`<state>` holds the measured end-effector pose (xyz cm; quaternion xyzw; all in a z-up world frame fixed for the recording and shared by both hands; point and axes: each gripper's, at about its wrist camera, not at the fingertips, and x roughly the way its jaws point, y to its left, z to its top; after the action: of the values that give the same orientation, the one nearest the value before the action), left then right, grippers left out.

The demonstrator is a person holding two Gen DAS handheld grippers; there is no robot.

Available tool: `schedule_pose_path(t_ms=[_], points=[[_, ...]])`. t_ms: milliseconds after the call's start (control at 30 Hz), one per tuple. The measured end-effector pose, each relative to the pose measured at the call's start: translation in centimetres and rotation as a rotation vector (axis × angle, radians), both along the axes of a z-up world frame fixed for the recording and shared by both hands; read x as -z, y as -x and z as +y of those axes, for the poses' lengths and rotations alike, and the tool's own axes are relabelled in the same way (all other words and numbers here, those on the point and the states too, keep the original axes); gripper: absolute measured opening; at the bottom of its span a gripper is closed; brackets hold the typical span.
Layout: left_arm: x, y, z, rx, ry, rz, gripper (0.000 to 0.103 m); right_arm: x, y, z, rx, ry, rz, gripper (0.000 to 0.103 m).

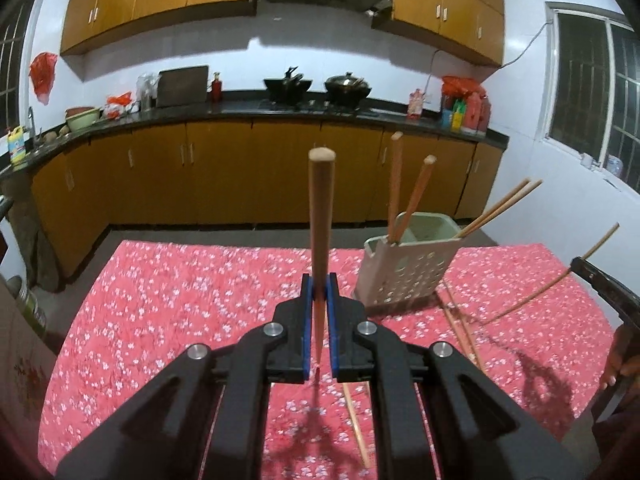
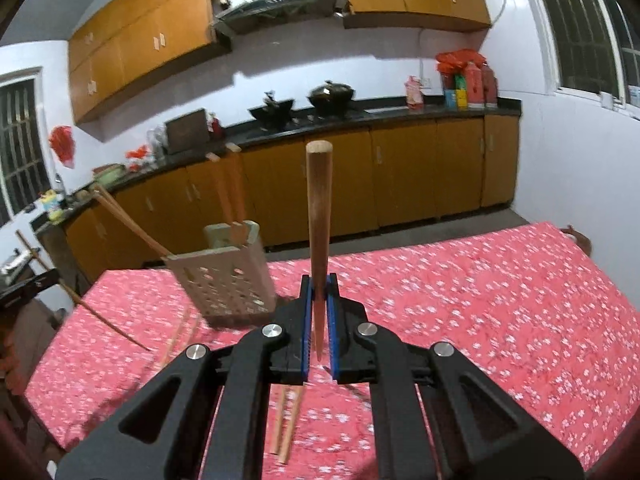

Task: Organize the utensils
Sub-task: 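Lift the right tool's chopstick upright over the holder while the left tool lifts its chopstick, then open the right tool over the holder while the left tool releases its chopstick there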

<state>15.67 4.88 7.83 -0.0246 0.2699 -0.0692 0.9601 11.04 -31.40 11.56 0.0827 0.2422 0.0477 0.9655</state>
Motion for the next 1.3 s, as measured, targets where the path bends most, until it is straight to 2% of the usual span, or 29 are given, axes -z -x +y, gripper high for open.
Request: schedule_pose_path(t_ms=[333, 467, 633, 800, 1133, 1300], points=[[-5.7, 1.3, -3.5, 0.12, 0.044, -0.129, 0.008, -6.7, 1.6, 3.5, -0.171, -0.062, -0.199, 0.008], [-8.0, 0.8, -5.1, 0.135, 0.07, -0.191, 0.008, -8.4, 0.7, 4.6, -0.174, -0.054, -0.258, 0.008], [-9.9, -0.4, -6.5, 0.112, 0.09, -0.261, 0.008, -9.2, -1.4, 5.9, -0.152, -0.039, -0.286, 0.008], [-10.2, -2.9, -7.6, 0.088, 0.087, -0.258, 0.008, -8.8, -3.6, 6.6, -0.141, -0.021, -0.253, 0.008], [-6.9, -7.5, -8.9, 0.059, 0.048, -0.182, 0.008, -5.3, -7.7, 7.9, -0.145, 0.018, -0.11, 0.008], [-5.6, -9.2, -9.6, 0.068, 0.05, -0.149, 0.008, -4.2, -8.5, 8.2, -0.149, 0.02, -0.073, 0.008]])
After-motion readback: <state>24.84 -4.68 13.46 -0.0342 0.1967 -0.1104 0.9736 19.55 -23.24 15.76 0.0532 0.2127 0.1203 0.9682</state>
